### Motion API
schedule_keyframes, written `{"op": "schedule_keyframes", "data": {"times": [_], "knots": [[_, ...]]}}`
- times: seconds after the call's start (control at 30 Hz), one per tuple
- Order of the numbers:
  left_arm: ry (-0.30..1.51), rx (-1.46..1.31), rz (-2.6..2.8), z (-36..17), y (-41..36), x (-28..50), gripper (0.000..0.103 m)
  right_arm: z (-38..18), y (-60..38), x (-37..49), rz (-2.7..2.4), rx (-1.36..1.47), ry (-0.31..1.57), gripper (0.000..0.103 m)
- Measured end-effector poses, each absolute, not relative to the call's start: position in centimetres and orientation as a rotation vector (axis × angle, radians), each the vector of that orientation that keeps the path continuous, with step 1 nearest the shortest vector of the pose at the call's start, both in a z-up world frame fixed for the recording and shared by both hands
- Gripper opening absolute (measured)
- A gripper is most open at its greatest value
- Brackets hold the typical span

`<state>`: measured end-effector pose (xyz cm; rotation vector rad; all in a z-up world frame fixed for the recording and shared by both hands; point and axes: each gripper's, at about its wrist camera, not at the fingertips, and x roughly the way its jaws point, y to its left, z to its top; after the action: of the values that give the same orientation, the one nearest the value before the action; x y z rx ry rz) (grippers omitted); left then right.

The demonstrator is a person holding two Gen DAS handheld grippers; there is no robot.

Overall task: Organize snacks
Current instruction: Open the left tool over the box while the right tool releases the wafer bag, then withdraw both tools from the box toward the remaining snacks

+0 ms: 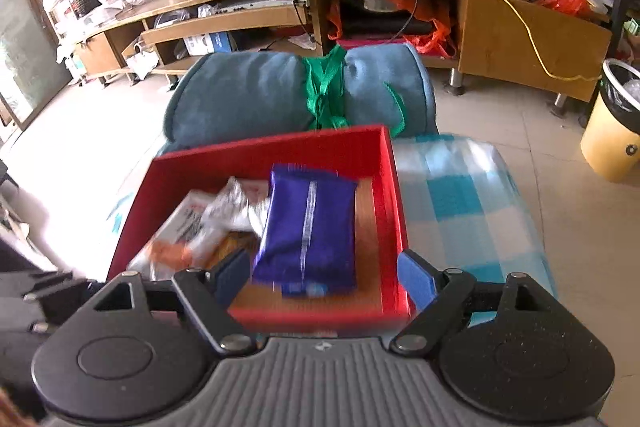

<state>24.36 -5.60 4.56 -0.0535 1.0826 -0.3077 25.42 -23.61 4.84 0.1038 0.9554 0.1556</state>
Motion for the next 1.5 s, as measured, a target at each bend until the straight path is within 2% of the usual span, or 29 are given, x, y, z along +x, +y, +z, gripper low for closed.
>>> {"op": "schedule_keyframes", "data": {"times": [0.6,1.5], "knots": [[1.275,-0.052,-0.308,-0.9,-6.1,14.1,0.080,-0.2,-24.6,13.5,0.145,0.059,1.158,0.079],[1.310,-0.020,-0.151,-4.0,-8.6,11.6,0.078,-3.4,-23.5,11.8,0.137,-0.053,1.249,0.081]]}}
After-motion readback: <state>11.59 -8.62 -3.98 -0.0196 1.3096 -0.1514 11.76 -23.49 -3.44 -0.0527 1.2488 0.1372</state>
